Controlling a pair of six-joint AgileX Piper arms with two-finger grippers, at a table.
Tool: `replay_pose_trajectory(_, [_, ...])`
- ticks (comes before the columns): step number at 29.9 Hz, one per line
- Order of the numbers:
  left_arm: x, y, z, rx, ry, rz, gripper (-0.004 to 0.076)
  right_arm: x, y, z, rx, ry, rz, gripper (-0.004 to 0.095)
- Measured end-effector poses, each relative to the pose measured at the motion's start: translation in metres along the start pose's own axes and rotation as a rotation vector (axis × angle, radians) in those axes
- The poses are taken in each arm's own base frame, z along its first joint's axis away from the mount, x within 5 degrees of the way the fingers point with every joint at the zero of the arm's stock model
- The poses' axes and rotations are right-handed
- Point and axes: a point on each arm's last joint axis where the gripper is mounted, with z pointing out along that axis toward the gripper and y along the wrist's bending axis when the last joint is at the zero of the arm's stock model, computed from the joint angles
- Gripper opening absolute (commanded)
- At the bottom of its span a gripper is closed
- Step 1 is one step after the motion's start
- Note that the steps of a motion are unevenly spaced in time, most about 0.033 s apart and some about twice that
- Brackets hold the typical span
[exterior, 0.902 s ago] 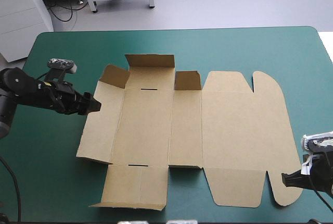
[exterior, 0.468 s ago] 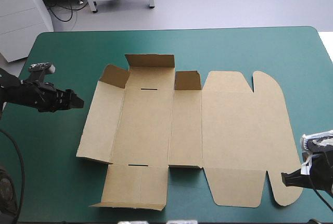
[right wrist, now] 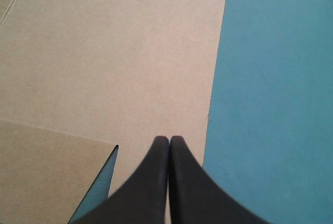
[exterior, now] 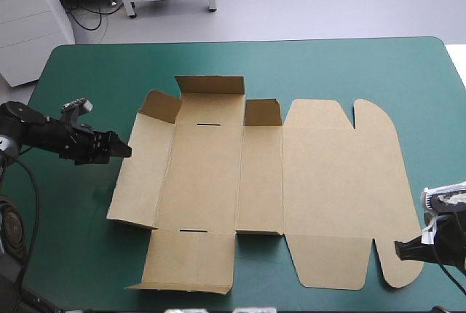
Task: Fold the box
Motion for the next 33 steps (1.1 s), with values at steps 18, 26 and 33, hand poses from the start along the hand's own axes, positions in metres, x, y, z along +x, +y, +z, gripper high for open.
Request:
replay_pose_trajectory(18, [0.059,0.006,0.045,0.151,0.12,-0.086,0.0523,0.0,-0.002,0.0,0.017,-0.004,-0.006,-0.0023])
replay_pose_trajectory(26, [0.059,0.0,0.05,0.162,0.136,-0.065,0.0523,0.0,-0.002,0.0,0.017,-0.004,-0.006,-0.0023])
replay_pose_trajectory(33, [0.059,-0.013,0.058,0.179,0.171,-0.028,0.0494,0.0,-0.002,0.0,0.017,-0.004,-0.007,-0.0023])
